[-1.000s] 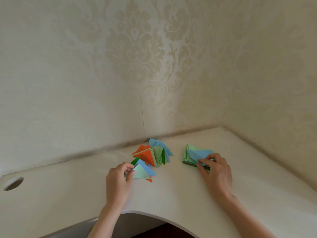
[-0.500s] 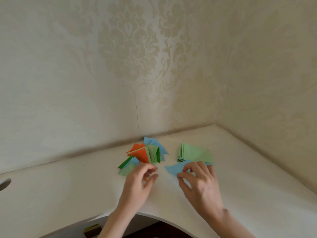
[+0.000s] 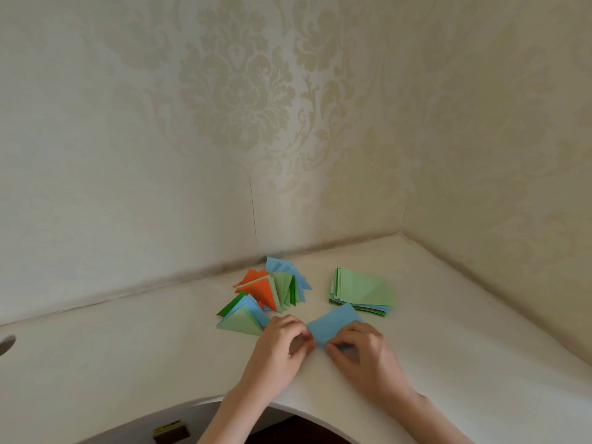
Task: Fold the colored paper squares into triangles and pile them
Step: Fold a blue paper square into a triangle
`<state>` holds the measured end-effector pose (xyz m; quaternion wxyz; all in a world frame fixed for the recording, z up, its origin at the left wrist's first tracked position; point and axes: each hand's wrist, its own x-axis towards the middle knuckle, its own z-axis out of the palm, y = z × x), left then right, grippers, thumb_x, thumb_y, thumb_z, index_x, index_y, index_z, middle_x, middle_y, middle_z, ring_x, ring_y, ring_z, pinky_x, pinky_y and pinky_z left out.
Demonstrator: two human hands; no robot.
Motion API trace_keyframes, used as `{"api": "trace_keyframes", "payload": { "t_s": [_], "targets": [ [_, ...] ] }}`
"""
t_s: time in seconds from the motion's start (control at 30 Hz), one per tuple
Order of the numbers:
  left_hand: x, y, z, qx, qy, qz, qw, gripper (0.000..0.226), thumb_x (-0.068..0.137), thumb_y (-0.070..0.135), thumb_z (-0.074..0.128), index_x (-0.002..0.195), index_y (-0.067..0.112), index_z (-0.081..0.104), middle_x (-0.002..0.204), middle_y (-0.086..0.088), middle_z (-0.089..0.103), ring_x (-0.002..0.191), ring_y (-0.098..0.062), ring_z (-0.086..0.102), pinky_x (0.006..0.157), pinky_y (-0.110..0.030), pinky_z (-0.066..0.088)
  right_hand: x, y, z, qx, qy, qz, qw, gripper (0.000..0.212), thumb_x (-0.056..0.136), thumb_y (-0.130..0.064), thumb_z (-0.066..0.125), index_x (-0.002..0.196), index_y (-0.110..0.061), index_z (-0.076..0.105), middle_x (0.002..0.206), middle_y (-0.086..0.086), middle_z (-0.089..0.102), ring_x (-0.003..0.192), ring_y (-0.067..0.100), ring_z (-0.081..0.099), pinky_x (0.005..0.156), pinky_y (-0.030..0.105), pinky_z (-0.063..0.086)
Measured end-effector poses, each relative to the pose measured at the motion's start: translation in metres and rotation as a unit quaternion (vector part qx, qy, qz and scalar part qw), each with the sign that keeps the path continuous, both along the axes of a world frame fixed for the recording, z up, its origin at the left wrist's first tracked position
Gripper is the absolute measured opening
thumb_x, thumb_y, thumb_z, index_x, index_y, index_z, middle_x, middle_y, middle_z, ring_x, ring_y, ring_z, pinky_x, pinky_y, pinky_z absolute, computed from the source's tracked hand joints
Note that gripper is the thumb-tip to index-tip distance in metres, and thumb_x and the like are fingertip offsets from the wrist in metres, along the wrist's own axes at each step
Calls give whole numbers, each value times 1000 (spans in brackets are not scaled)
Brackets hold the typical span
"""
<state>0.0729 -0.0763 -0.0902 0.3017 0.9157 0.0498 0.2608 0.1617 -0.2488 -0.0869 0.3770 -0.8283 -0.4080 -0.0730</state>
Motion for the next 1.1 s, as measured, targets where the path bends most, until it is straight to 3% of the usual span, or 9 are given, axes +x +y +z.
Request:
{"api": "trace_keyframes", "payload": {
  "t_s": [0.07,0.17,0.3,0.43,0.6,0.87,0.97,1.1],
  "targets": [
    [3,-3,0,3,1,16,1000,12,84,32,67,78,23,61,82,15,55,87,-4,48,76,-21,42,3,2,2,4,18,-1,1000,5,79,-34,70,79,-29,72,75,-22,59,75,0,56,66,18,45],
    [7,-8,0,12,7,43,999,11,84,35,68,82,26,61,82,16,55,85,-5,47,73,-21,42,4,4,2,9,43,-15,999,15,78,-29,74,92,-32,71,77,-18,62,77,3,57,67,13,44],
    [9,-15,2,0,23,88,996,15,79,42,70,85,31,61,79,20,55,81,-1,48,69,-16,40,2,9,3,5,84,-54,995,27,76,-43,74,98,-38,61,74,-15,62,74,5,55,62,13,43],
    [8,-15,3,-47,34,97,994,15,77,35,73,84,32,60,77,20,58,82,2,50,68,-11,38,2,11,3,-17,75,-64,995,30,74,-46,75,99,-37,59,75,-13,58,73,4,53,63,15,42],
    [7,-14,5,-72,35,91,993,16,79,26,72,84,34,60,77,19,60,86,1,51,69,-8,36,5,14,2,-39,76,-48,995,32,75,-38,75,101,-34,58,76,-13,56,72,4,50,72,26,46],
    [-1,-9,3,-69,24,60,996,26,84,10,64,94,35,65,85,24,59,88,0,54,74,-13,42,8,1,7,-29,118,10,993,22,84,-15,69,96,-31,61,81,-11,59,79,9,54,70,13,42],
    [-2,-8,5,-80,19,47,995,35,85,1,55,97,32,66,88,23,61,91,-1,55,77,-16,45,5,1,12,-33,130,0,991,9,88,-24,65,97,-24,66,82,-10,60,79,6,55,71,12,42],
    [-5,-8,7,-94,25,36,995,46,78,-7,50,98,33,65,94,22,59,96,-2,54,82,-18,45,3,6,8,-53,65,-12,996,12,82,-36,70,86,-25,67,79,-13,57,76,6,51,70,20,43]
  ]
}}
